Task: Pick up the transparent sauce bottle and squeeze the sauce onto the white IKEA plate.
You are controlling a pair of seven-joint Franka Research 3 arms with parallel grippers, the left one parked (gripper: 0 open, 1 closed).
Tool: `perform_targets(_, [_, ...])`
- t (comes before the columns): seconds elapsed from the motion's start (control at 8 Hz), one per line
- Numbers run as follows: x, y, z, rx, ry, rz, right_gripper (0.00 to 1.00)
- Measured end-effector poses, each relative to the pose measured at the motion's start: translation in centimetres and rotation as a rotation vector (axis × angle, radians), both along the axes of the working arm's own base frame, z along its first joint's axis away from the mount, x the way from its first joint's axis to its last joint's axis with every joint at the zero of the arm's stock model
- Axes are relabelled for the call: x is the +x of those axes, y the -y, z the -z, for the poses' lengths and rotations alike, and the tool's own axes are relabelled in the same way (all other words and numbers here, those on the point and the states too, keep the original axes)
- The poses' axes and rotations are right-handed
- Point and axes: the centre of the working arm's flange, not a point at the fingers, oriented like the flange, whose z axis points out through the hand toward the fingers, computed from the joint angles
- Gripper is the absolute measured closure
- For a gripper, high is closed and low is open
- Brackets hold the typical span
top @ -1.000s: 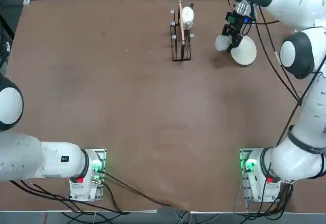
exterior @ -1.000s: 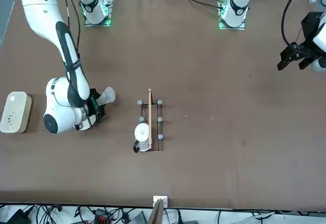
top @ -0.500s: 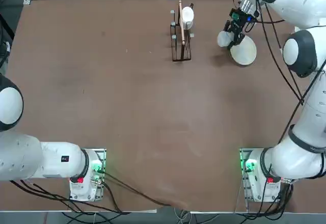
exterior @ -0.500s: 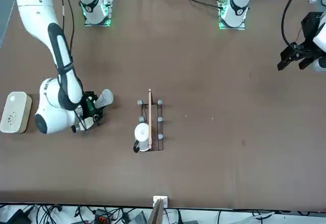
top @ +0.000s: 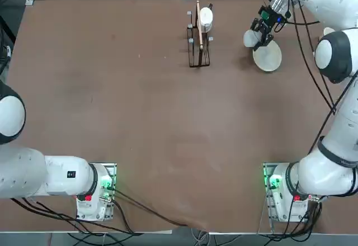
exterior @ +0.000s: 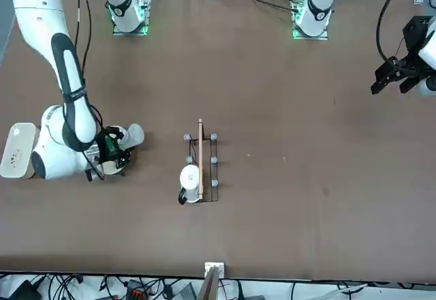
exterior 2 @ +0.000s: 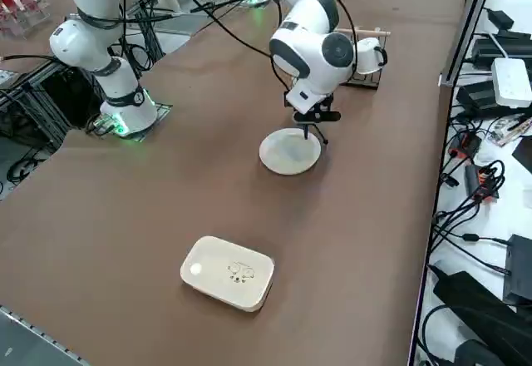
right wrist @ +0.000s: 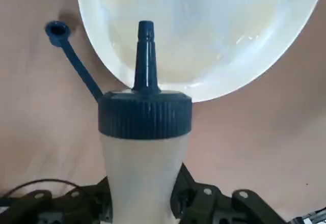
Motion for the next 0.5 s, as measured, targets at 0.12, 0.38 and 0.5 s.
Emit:
perform_targets(0.12, [0.1,1.1,0.0,0.015,0.009,0.006,0.64])
perform_targets(0.38, [0.1,3.3,0.0,0.037,0.019,0.021,0.64])
perform_targets(0.5, [0.0,4.3,-0.1,0.051,0.015,0.026,0.64])
